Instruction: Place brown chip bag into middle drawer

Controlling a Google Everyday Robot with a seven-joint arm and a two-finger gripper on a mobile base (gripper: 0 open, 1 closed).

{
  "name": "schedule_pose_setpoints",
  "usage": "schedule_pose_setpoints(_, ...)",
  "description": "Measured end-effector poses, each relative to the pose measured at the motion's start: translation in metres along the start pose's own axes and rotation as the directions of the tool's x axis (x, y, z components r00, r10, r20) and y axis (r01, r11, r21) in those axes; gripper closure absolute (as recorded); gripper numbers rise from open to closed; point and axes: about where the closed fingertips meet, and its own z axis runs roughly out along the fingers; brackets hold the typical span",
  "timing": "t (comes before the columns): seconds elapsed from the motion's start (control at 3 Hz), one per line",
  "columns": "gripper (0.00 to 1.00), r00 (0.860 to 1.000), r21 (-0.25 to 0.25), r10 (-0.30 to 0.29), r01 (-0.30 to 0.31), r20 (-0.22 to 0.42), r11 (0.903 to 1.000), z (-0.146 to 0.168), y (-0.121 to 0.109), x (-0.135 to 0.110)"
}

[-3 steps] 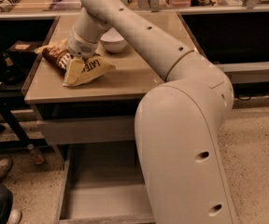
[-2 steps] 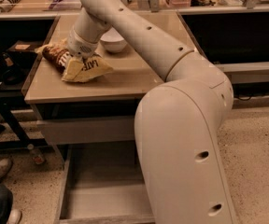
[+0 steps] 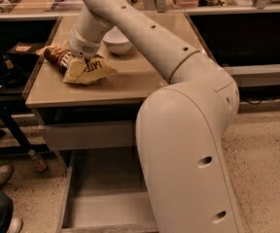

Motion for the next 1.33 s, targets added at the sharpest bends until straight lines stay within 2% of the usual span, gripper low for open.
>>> schedule_pose_setpoints(0.33, 1.0, 1.0, 0.053, -0.011, 0.01, 0.027, 0.9986, -0.023, 0.012, -0.021)
schedule_pose_setpoints(0.67, 1.0, 0.999, 0.101, -0.014, 0.01, 0.047, 0.9949, -0.041, 0.04, -0.039)
schedule_pose_setpoints(1.0, 1.0, 0.999, 0.132, 0.004, -0.011, 0.055, 0.9912, -0.054, 0.072, -0.047)
schedule_pose_setpoints(1.33, 1.0, 0.998, 0.147, 0.037, -0.045, 0.054, 0.9882, -0.057, 0.108, -0.041)
